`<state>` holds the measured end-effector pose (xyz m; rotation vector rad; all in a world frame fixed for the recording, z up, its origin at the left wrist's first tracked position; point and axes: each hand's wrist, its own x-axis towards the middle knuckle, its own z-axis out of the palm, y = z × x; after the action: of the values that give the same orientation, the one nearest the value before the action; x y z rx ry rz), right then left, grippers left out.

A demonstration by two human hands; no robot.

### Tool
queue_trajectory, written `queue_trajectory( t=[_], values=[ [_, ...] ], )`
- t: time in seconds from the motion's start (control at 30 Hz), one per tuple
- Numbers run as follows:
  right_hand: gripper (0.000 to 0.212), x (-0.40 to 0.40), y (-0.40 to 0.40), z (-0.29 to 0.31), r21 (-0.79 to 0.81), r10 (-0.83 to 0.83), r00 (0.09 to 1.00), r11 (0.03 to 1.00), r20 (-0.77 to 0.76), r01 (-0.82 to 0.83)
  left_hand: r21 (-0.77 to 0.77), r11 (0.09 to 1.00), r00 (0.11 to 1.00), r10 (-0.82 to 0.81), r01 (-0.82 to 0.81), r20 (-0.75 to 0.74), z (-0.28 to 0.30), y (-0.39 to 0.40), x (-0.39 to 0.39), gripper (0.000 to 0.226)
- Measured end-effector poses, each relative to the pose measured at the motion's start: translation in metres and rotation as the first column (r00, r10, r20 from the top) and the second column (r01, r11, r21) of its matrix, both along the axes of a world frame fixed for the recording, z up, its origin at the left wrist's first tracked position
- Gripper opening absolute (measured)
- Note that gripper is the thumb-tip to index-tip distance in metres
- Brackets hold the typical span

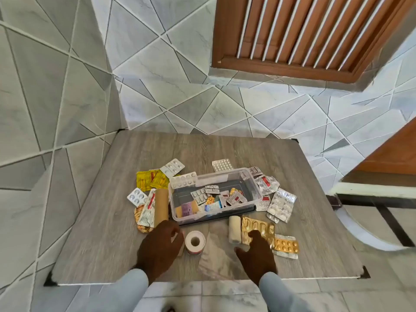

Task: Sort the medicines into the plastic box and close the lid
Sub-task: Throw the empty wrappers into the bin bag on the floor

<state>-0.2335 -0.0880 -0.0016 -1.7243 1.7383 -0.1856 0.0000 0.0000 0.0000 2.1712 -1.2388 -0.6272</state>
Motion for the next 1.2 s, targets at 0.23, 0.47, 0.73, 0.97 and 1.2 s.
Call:
queue_trajectory(
  t=[0.23, 0.47, 0.73, 0.97, 1.2],
  values=[
    [0.057, 0.000, 0.001, -0.022, 0.229, -0.142, 0.985, 0.960, -0.101, 0.162, 0.258, 0.942, 0.977, 0.200, -0.213, 0.077, -0.049, 0.013, 0.007, 0.033],
    [0.019, 0.001, -0.001, -0.034, 0.284, -0.207, 0.978, 0.938, 0.007, 0.196, 0.402, 0.885, 0.971, 0.230, -0.236, 0.063, -0.060, 0.002, -0.003, 0.047],
    [0.012, 0.002, -0.009, -0.011, 0.081, -0.058, 0.979, 0.996, 0.193, 0.043, 0.289, 0.913, 0.907, 0.358, -0.290, -0.220, -0.047, 0.005, -0.001, 0.028],
    [0.010, -0.019, -0.024, 0.017, -0.096, 0.063, 0.947, 0.995, 0.316, -0.033, 0.180, 0.957, 0.928, 0.268, -0.226, -0.260, 0.009, 0.014, 0.024, 0.029],
    [0.017, -0.106, -0.040, 0.062, -0.030, -0.091, 0.782, 0.990, 0.616, 0.138, -0.059, 0.996, 0.858, 0.025, -0.064, -0.514, 0.078, -0.039, -0.089, 0.014]
  ],
)
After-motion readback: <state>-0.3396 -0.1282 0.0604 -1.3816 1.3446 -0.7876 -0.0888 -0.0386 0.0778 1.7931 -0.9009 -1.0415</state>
